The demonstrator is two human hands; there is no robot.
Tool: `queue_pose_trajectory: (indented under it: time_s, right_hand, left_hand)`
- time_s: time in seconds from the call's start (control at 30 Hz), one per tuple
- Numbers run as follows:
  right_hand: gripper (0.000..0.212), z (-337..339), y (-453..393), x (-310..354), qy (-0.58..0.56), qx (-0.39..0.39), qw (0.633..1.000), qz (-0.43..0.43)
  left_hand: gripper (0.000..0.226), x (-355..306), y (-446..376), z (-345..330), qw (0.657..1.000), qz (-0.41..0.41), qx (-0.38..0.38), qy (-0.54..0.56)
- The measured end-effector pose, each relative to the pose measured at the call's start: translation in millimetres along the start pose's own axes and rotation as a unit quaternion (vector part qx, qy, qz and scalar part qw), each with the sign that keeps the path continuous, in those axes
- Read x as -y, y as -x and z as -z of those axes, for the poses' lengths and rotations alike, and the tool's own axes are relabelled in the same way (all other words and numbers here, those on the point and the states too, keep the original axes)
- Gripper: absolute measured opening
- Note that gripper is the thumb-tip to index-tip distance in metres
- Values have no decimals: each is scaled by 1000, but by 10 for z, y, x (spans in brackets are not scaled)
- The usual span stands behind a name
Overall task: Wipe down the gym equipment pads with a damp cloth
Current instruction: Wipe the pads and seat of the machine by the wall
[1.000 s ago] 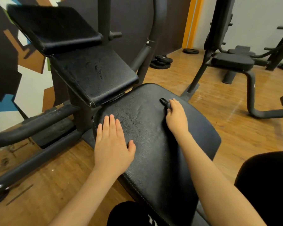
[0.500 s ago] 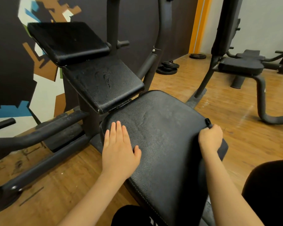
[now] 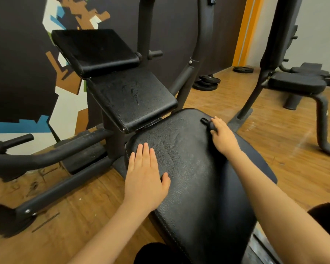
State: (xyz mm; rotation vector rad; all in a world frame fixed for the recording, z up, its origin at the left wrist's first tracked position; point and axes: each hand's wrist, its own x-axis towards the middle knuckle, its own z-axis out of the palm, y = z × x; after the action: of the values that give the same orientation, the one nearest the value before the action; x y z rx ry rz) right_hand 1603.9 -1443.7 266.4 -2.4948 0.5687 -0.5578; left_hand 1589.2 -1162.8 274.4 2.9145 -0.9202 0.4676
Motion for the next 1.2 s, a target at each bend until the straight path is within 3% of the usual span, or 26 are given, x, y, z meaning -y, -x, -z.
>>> queue_pose_trajectory:
  time_s: [0.1, 0.23, 0.3, 0.53, 0.63, 0.77, 0.87, 1.07, 1.2]
  right_hand:
    - [48, 82, 185, -230, -14, -51, 997, -63]
    - [39, 8, 155, -223, 14, -99, 990, -96]
    - [33, -40, -2, -85, 33, -88, 994, -55]
    - [50, -101, -259, 195, 8, 32, 995, 89]
    - [48, 76, -37, -216, -4, -6, 999, 31]
    - [40, 252, 268, -666, -66, -132, 980, -136]
    - [34, 266, 238, -710, -59, -141, 972, -176]
    - [38, 181, -331, -300, -25, -37, 998, -36]
    - [38, 58, -858, 169, -72, 39, 995, 61]
  left_hand:
    - [76, -23, 5, 30, 1000, 5, -14, 11]
    - [77, -26, 1, 46, 1000, 12, 27, 10]
    - [78, -40, -30, 56, 1000, 11, 25, -2]
    - [79, -237, -665, 1, 995, -37, 95, -11]
    - [79, -263, -901, -21, 993, -48, 102, -17]
    - [78, -282, -1078, -74, 993, -62, 99, -31]
    - [79, -334, -1121, -154, 994, -69, 76, -41]
    - [87, -436, -1198, -215, 996, -65, 61, -24]
    - [87, -459, -1209, -220, 997, -61, 51, -19]
